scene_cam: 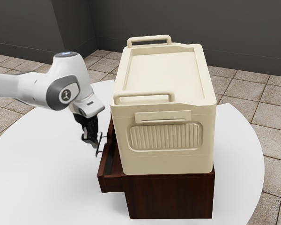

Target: Push the drawer handle with one arm to close the drawer

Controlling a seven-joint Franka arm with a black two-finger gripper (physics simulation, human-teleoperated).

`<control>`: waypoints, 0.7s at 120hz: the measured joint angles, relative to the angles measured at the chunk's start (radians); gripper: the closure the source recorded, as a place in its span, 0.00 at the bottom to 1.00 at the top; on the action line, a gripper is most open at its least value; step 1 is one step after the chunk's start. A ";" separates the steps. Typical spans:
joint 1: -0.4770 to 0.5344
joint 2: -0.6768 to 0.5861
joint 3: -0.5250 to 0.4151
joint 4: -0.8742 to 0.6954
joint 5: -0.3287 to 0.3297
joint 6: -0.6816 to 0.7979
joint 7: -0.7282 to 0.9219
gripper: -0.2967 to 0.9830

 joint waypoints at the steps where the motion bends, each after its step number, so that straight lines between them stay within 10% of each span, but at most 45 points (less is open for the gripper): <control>1: -0.001 0.000 0.000 0.000 -0.001 0.001 0.000 0.85; 84: 0.005 0.035 -0.034 0.022 -0.115 0.108 0.017 0.85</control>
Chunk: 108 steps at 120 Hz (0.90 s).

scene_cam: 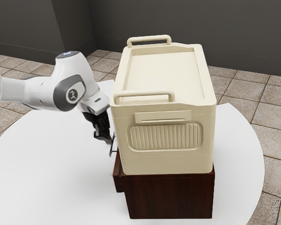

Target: Push the drawer handle with one arm to close the drawer

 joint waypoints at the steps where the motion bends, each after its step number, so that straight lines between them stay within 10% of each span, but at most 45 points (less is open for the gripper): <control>1: 0.000 0.000 -0.001 0.000 -0.002 0.001 0.001 0.85; 60: 0.052 -0.029 -0.055 -0.031 -0.090 0.045 0.040 0.85; 84: 0.219 -0.267 0.005 0.141 0.119 -0.295 0.066 0.84; 108: 0.236 -0.295 0.084 0.240 0.212 -0.568 0.118 0.50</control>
